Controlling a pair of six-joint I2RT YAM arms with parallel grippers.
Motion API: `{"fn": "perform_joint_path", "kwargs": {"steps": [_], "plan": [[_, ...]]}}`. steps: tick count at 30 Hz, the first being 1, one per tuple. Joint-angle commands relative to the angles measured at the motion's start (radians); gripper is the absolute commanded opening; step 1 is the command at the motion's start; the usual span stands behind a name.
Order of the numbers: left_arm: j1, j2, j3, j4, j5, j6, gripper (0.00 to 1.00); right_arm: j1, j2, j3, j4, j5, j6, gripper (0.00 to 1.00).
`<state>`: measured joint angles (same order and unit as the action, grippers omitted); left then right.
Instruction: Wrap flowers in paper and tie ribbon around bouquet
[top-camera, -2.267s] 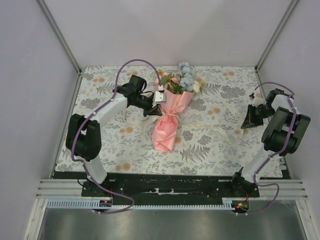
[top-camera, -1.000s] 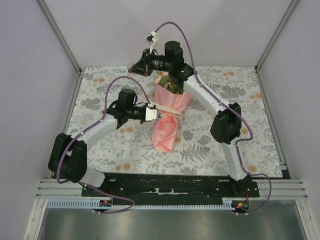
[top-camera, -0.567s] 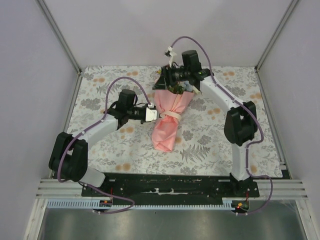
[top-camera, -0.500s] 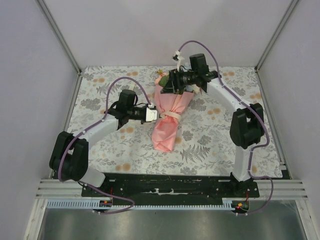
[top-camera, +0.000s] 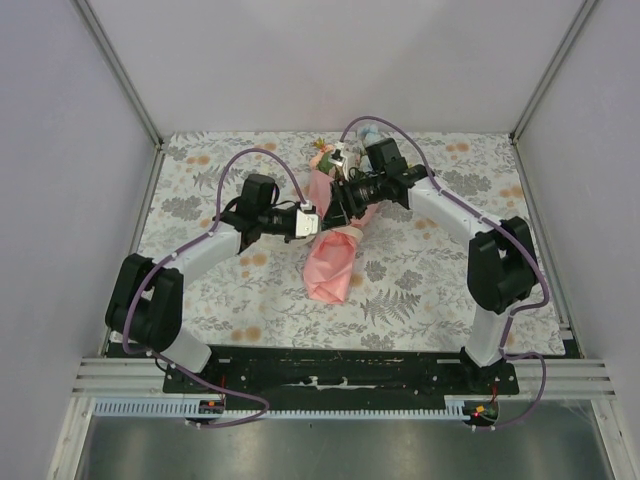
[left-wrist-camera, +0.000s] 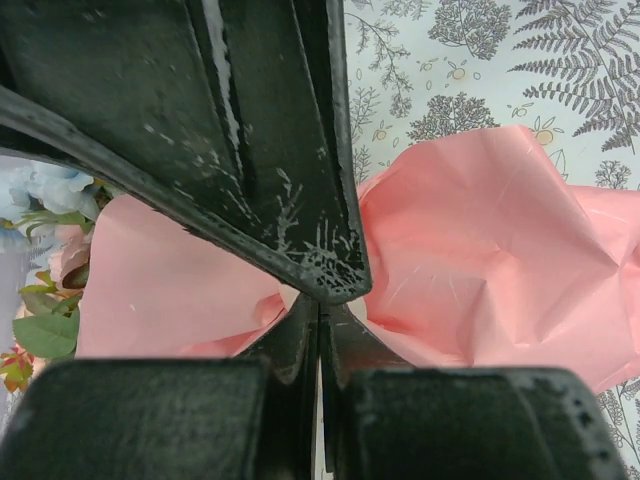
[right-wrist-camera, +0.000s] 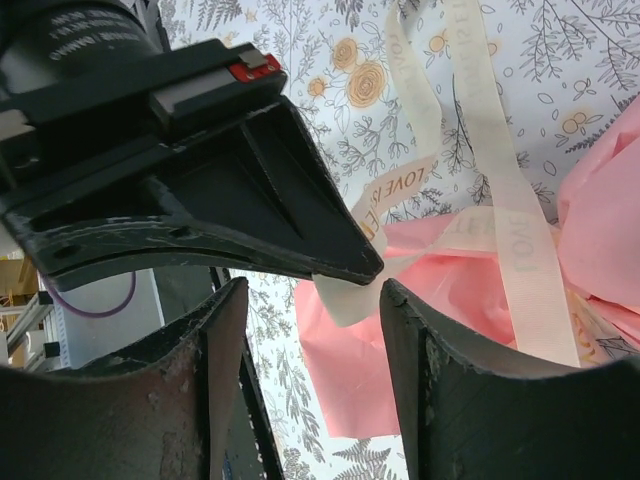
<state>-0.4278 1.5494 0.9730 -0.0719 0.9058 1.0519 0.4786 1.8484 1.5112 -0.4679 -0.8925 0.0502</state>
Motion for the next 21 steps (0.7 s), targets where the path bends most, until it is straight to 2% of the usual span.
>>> {"fn": "perform_joint_path", "kwargs": {"steps": [1, 5, 9, 14, 18, 21], "plan": [[0.0, 0.006, 0.041, 0.027, 0.004, 0.005, 0.02, 0.002, 0.021, -0.009, 0.026, 0.007, -0.029, 0.61], [0.0, 0.005, 0.039, 0.024, 0.001, 0.005, 0.02, 0.003, 0.026, -0.019, 0.026, 0.021, -0.067, 0.53], [0.0, 0.003, 0.039, 0.021, -0.001, 0.008, 0.02, 0.003, 0.031, -0.014, 0.028, 0.012, -0.093, 0.25], [0.0, 0.011, 0.043, 0.02, -0.001, 0.005, 0.02, 0.002, 0.04, 0.004, 0.015, 0.021, -0.122, 0.0], [-0.003, 0.011, 0.046, 0.006, -0.013, 0.007, 0.04, 0.002, 0.026, -0.006, 0.006, 0.046, -0.141, 0.0], [0.023, -0.005, 0.052, -0.008, -0.047, -0.026, 0.24, -0.003, 0.021, -0.011, 0.006, 0.079, -0.142, 0.0]]}}
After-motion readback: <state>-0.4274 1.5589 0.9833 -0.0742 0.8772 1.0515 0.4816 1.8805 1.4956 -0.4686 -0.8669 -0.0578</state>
